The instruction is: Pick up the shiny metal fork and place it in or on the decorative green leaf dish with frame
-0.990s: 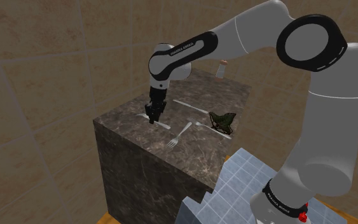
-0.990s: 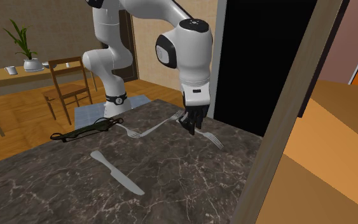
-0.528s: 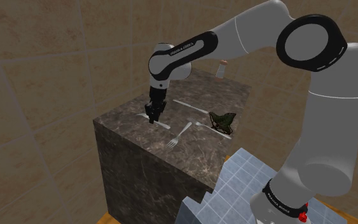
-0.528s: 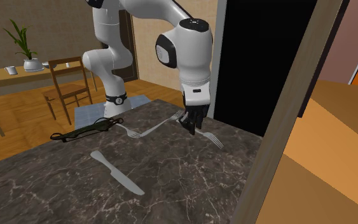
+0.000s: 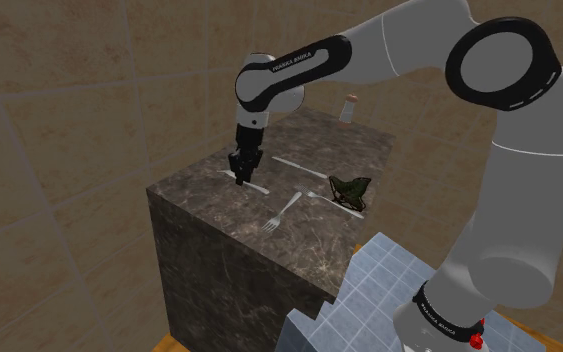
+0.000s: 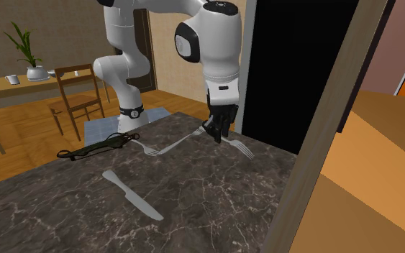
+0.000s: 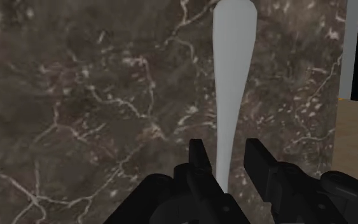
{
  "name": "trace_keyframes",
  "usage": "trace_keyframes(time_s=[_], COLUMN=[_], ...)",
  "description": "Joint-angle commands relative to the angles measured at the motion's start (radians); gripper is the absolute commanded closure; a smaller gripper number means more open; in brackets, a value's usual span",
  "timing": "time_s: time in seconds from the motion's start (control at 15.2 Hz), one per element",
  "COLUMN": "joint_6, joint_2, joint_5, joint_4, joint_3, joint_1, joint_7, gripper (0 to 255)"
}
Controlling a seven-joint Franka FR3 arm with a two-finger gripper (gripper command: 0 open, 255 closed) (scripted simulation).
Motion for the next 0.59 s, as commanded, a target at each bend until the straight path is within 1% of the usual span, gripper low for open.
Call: trace_keyframes(time_s=[0.0, 0.53], joint_6=[-0.023, -0.116], joint_2=[-0.015, -0.056], joint_5=[-0.002, -0.008], joint_4=[0.008, 0.061], joint_3=[-0.001, -0.002], joint_1=[-0.001, -0.003], joint_7=[0.003, 0.021], gripper=[255, 255])
